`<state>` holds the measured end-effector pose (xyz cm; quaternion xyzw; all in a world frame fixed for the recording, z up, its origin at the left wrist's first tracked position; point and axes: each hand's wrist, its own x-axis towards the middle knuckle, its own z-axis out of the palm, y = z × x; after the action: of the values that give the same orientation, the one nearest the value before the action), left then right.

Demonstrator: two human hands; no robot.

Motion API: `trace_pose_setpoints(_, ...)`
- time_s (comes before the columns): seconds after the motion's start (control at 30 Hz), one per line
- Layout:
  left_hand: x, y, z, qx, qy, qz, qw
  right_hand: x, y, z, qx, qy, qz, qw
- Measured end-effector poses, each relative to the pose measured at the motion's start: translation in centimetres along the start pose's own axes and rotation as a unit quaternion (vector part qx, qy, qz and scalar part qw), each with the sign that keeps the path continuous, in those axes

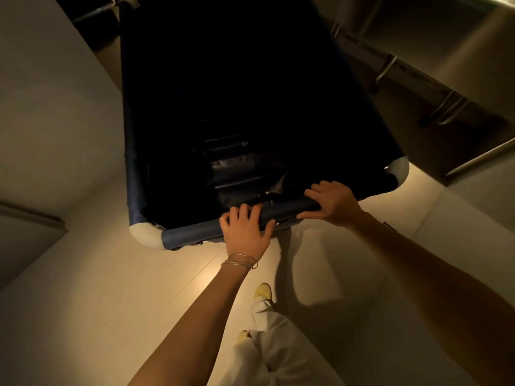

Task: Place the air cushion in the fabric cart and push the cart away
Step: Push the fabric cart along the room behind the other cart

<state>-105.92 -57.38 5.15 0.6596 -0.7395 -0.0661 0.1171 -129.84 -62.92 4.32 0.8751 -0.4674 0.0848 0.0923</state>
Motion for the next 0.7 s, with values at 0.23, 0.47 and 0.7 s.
trace_pose_setpoints(0.23, -7.1, 2.3, -0.1, -0.003, -0.020, -0.009, 1.000, -5.4, -3.5, -3.2, 0.008, -0.094, 0.030, 0.995)
trace_pose_setpoints(0.47, -13.4, 4.5, 0.0, -0.008, -0.015, -0.013, 1.000, -11.7, -6.4, -4.8, 0.015, -0.131, 0.081, 0.988)
trace_pose_setpoints(0.7, -16.7, 4.9, 0.4, 0.008, 0.002, -0.003, 1.000, -15.1, -8.6, -5.8, -0.001, -0.143, 0.096, 0.985)
